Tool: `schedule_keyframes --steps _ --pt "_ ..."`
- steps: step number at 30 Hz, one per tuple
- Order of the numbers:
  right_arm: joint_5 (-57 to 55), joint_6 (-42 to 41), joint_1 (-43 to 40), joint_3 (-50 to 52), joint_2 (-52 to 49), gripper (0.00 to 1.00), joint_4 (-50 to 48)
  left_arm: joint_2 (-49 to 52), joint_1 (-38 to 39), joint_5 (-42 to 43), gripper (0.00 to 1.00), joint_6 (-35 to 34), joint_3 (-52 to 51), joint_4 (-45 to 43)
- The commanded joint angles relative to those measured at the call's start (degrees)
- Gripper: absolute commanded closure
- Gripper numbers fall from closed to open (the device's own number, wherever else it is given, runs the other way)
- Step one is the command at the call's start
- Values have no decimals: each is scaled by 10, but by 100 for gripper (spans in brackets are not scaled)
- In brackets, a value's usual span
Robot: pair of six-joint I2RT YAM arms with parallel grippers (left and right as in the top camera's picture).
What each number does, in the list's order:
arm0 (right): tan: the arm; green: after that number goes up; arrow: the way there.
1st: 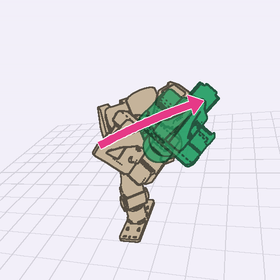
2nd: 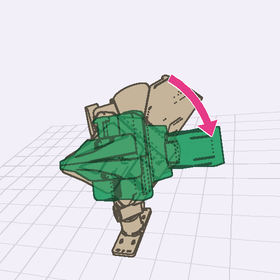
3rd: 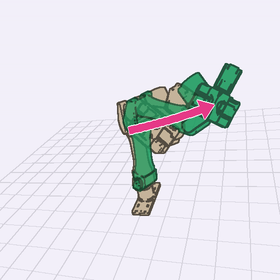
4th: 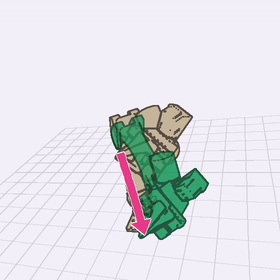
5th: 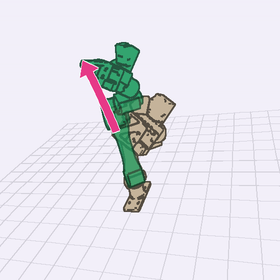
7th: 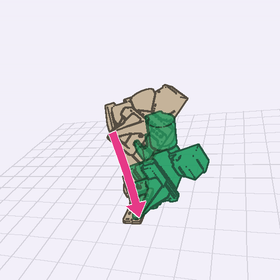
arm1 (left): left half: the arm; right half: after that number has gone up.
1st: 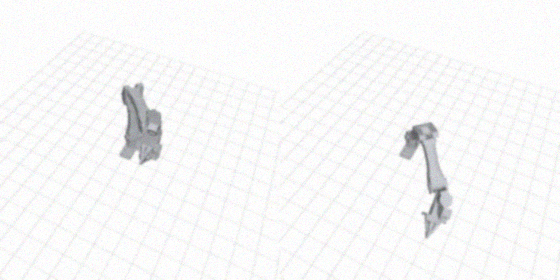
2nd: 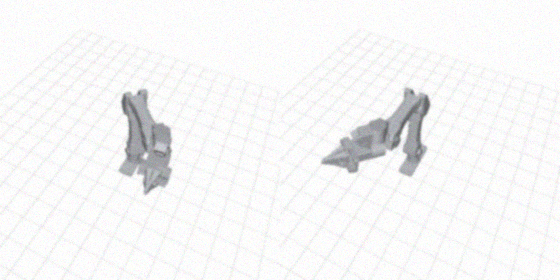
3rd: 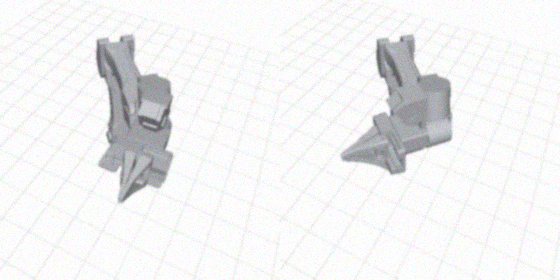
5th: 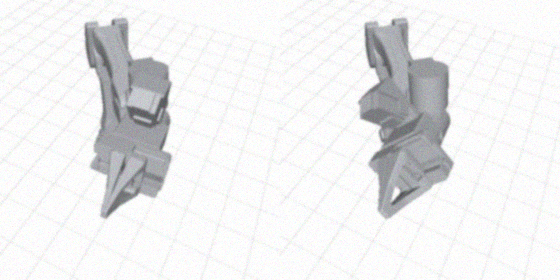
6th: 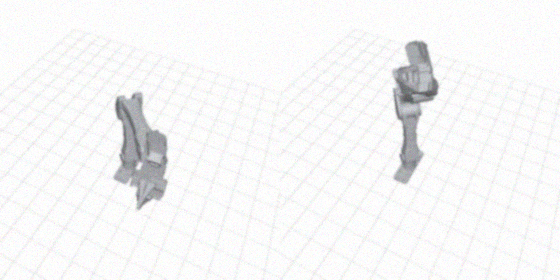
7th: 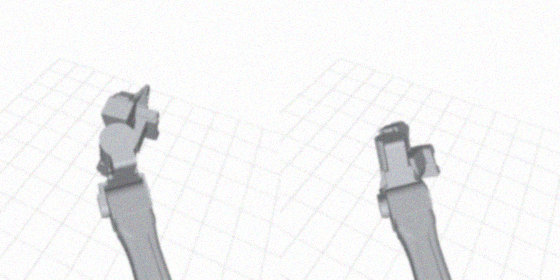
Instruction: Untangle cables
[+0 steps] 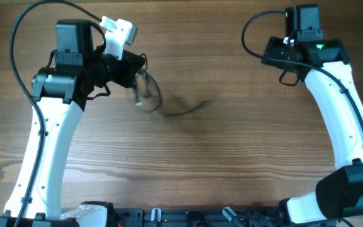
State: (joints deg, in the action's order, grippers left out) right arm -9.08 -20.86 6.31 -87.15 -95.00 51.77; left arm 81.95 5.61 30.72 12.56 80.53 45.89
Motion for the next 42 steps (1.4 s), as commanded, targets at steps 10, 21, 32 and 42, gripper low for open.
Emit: schedule_keyframes --steps 10,21,32,42 --pt "502 298 -2 -8 -4 19 17 0 90 87 96 22 0 -26" --pt "596 375 50 42 -5 33 19 9 130 80 96 -14 0 -138" --pt "573 339 117 42 -5 42 -30 14 130 80 96 -15 0 -157" --pt "550 307 119 43 -31 46 -55 14 125 80 96 -15 0 -168"
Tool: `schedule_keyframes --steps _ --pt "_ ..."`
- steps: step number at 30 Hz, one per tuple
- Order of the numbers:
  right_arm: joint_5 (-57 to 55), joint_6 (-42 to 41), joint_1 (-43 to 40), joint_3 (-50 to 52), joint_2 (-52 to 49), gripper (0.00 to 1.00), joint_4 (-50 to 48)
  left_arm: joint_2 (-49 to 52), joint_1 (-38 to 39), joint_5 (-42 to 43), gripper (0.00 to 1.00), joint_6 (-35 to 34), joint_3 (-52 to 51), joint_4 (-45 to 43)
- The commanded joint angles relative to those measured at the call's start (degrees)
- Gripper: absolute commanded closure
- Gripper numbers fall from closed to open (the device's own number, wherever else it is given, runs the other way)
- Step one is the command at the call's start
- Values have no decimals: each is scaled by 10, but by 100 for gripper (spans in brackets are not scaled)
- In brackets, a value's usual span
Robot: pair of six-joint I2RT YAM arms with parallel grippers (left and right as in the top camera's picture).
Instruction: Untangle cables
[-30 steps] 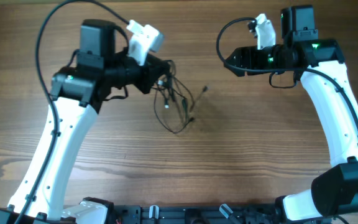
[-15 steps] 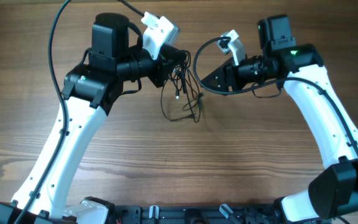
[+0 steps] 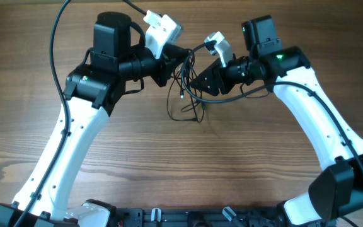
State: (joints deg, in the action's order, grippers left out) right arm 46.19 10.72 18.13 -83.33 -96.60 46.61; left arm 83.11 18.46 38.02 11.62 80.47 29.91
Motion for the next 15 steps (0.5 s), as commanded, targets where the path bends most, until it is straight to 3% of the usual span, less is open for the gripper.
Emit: schedule_keyframes --steps 1,5,7,9,15 --pt "-2 -9 1 4 -16 46 -5 3 -3 7 96 -5 1 -9" --pt "-1 -18 1 4 -16 52 -17 3 -3 7 96 -5 1 -9" --pt "-3 -30 1 5 -17 67 -28 3 -3 7 96 -5 1 -11" --pt "-9 -35 1 5 -18 94 -37 3 -3 7 96 -5 1 -11" --pt "-132 -119 -7 5 -18 96 -54 3 -42 -17 96 -5 1 -8"
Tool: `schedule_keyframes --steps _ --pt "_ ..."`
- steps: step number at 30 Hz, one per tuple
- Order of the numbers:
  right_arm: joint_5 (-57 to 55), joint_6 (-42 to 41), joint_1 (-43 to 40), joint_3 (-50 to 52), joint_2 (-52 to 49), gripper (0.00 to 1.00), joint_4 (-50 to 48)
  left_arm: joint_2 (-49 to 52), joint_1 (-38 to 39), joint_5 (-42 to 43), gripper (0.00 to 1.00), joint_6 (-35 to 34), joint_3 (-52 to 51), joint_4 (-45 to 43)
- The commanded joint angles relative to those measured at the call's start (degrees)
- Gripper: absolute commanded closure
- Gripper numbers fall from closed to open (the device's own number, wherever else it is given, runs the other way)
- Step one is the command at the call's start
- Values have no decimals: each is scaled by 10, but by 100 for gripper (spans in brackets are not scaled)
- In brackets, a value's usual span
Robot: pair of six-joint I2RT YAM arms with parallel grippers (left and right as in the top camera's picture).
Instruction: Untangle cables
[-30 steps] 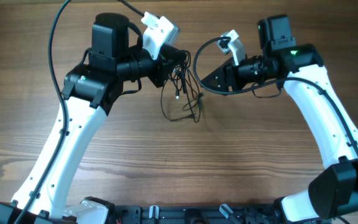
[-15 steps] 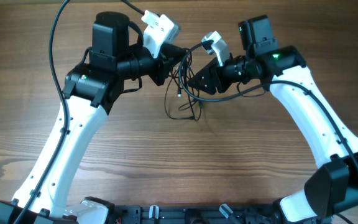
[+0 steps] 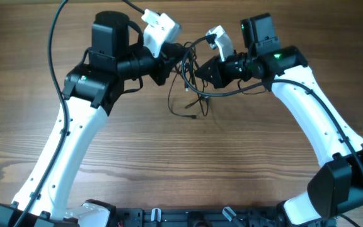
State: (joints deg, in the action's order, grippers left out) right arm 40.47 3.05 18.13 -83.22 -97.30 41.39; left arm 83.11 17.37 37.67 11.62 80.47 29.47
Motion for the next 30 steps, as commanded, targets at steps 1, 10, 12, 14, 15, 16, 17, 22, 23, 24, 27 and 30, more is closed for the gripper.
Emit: schedule_keyframes --steps 1,10,12,14,15,16,17,22,23,24,27,30 --pt "-75 -47 -13 4 -11 95 -2 3 -44 -16 96 -5 1 -1" --pt "33 -60 -123 4 -11 95 -2 18 -228 -59 96 33 1 97" --pt "33 -60 -155 4 -11 95 2 24 -268 -32 96 34 1 114" --pt "30 -60 -183 4 -11 95 10 27 -300 6 96 33 1 119" --pt "23 -61 -193 4 -11 95 12 27 -307 9 96 33 1 119" --pt "9 -61 -205 4 -11 95 14 28 -311 9 96 33 1 119" --pt "-7 -63 -214 4 -11 96 15 28 -311 9 96 33 1 119" --pt "-52 -63 -270 4 -11 96 33 28 -310 9 96 29 1 120" --pt "-61 -64 -279 4 -11 96 35 28 -310 9 96 29 1 120" --pt "-73 -71 -291 4 -11 96 38 28 -310 9 96 29 1 120" --pt "-108 -91 -340 4 -11 96 56 28 -310 9 96 29 1 124" --pt "-112 -93 -375 4 -11 95 68 28 -310 9 96 29 1 130"
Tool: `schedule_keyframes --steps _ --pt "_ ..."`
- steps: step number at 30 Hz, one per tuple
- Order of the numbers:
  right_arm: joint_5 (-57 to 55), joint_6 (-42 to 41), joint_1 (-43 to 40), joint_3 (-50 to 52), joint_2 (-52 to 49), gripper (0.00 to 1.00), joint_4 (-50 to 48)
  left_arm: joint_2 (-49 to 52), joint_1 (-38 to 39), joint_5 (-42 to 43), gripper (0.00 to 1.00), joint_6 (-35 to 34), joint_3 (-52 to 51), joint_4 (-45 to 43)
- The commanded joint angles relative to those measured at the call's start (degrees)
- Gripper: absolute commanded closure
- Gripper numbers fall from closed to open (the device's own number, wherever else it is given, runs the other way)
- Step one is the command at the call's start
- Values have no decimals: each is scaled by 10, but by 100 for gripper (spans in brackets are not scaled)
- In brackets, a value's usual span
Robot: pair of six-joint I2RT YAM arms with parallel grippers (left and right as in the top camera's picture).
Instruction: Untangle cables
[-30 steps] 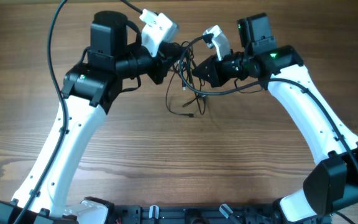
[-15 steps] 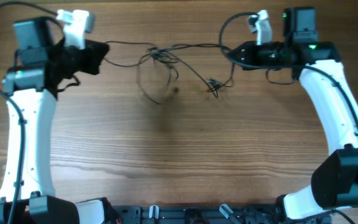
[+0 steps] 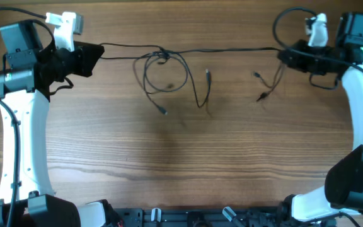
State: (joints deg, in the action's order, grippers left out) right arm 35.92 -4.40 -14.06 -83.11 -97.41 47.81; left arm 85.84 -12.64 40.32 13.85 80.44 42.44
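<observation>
Thin black cables stretch in a near-straight line across the far side of the wooden table, held above it. A knot with hanging loops sits left of centre; loose plug ends dangle at the middle and right. My left gripper is at the far left, shut on the cables' left end. My right gripper is at the far right, shut on the right end.
The wooden table spreads out below the cables. Each arm's own black supply cable arcs above its wrist. A dark base rail runs along the near edge.
Both arms have swung far apart, left to the far left, right to the far right. The bundle between them is now drawn out into a long line with loops hanging.
First the left gripper held the bundle at the left while the right arm stood away at the far right. Then both grippers met at the centre on the tangle, and stayed close together. Now they are wide apart with the cables stretched between them.
</observation>
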Motion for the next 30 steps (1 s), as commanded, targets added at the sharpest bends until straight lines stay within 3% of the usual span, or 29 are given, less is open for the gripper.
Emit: schedule_keyframes --steps 1,6,12,19,24,30 --pt "-71 -18 -67 3 -10 96 5 1 -10 -17 96 7 1 3" --pt "-81 -30 -93 3 -10 96 26 1 -10 16 96 7 1 12" --pt "-68 -19 -49 3 -10 95 34 1 16 47 95 7 1 12" --pt "33 44 59 3 -10 95 35 5 97 45 70 7 1 7" --pt "123 65 145 2 -10 95 28 23 113 26 71 7 1 -11" --pt "143 71 244 2 -9 95 26 24 89 24 71 7 1 -14"
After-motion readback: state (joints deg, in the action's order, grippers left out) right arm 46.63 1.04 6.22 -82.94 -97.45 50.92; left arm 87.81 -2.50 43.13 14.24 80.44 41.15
